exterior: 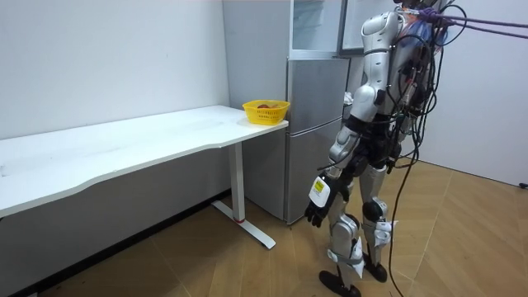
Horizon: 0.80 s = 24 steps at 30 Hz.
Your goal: Retrieve from the upper fridge
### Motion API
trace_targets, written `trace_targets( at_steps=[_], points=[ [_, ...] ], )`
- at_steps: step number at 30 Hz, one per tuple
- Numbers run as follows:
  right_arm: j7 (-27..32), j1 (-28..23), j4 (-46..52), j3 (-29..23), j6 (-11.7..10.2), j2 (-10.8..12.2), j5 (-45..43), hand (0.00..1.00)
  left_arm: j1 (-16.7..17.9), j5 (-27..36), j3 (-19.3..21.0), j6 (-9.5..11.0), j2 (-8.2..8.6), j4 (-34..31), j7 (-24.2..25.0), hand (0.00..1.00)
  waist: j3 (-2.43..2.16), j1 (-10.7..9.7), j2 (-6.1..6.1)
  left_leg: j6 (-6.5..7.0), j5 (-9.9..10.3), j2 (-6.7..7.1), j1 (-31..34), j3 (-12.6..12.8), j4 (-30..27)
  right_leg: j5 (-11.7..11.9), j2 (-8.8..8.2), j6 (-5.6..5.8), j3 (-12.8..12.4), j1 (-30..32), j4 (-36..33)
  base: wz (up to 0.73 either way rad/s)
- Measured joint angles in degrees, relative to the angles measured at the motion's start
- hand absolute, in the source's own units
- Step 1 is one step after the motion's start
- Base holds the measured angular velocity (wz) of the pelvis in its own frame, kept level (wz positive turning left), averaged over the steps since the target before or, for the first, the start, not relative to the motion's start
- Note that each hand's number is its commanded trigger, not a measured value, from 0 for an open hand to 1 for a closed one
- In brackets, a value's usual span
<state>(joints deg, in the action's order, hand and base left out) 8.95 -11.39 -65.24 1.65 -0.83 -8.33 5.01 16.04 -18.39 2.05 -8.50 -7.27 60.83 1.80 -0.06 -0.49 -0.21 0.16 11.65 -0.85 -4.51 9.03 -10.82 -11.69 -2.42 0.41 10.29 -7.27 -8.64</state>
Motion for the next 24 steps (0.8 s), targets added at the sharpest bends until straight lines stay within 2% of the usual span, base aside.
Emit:
trace_targets(
  at_steps=[6, 13, 15, 18, 24],
  points=[
    [-0.44, 1.10, -1.61, -0.23, 3.31, 0.02, -3.06, 0.00, -0.20, -0.06, 0.00, -1.52, -0.07, -0.65, 0.87, 0.00, 0.06, -0.08, -0.37, 0.02, -0.01, 0.42, -0.25, -1.20, -0.31, -0.11, -0.35, 0.14, 0.82, -0.86, 0.07, 0.09],
    [-1.66, 1.54, -1.64, -0.65, 3.71, 0.09, -1.29, 0.00, -0.80, -0.04, -0.33, -2.03, -0.14, -0.64, 1.61, 0.00, 0.26, -0.18, -0.73, 0.14, 0.14, 0.29, 0.06, -1.41, -0.56, -0.51, -0.53, 0.17, 0.85, -0.67, 0.01, 0.01],
    [-1.84, 1.67, -2.11, -0.78, 4.60, 0.04, 1.38, 0.00, -0.56, -0.05, -0.17, -2.48, -0.12, -0.63, 1.59, 0.00, 0.27, -0.04, -0.74, 0.12, 0.15, 0.28, 0.19, -1.39, -0.54, -0.51, -0.33, 0.16, 0.86, -0.67, -0.04, 0.00],
    [-1.98, 1.30, -2.88, -1.17, 4.66, 0.10, 6.86, 0.00, -0.58, -0.04, 0.04, -2.74, -0.09, -0.58, 1.47, 0.00, 0.25, -0.11, -0.70, 0.12, 0.16, 0.34, 0.04, -1.37, -0.49, -0.50, -0.31, 0.16, 0.86, -0.91, 0.02, 0.00],
    [-1.46, 0.89, -5.56, -8.42, 4.71, 1.46, 24.32, 0.00, -0.08, 0.03, 1.04, -2.31, 0.10, -1.08, 1.16, 0.00, 0.25, -1.37, -0.72, 0.11, 0.18, 0.46, -0.27, -1.51, -0.47, -0.50, -0.35, 0.17, 0.90, -1.34, 0.01, 0.00]
  ],
)
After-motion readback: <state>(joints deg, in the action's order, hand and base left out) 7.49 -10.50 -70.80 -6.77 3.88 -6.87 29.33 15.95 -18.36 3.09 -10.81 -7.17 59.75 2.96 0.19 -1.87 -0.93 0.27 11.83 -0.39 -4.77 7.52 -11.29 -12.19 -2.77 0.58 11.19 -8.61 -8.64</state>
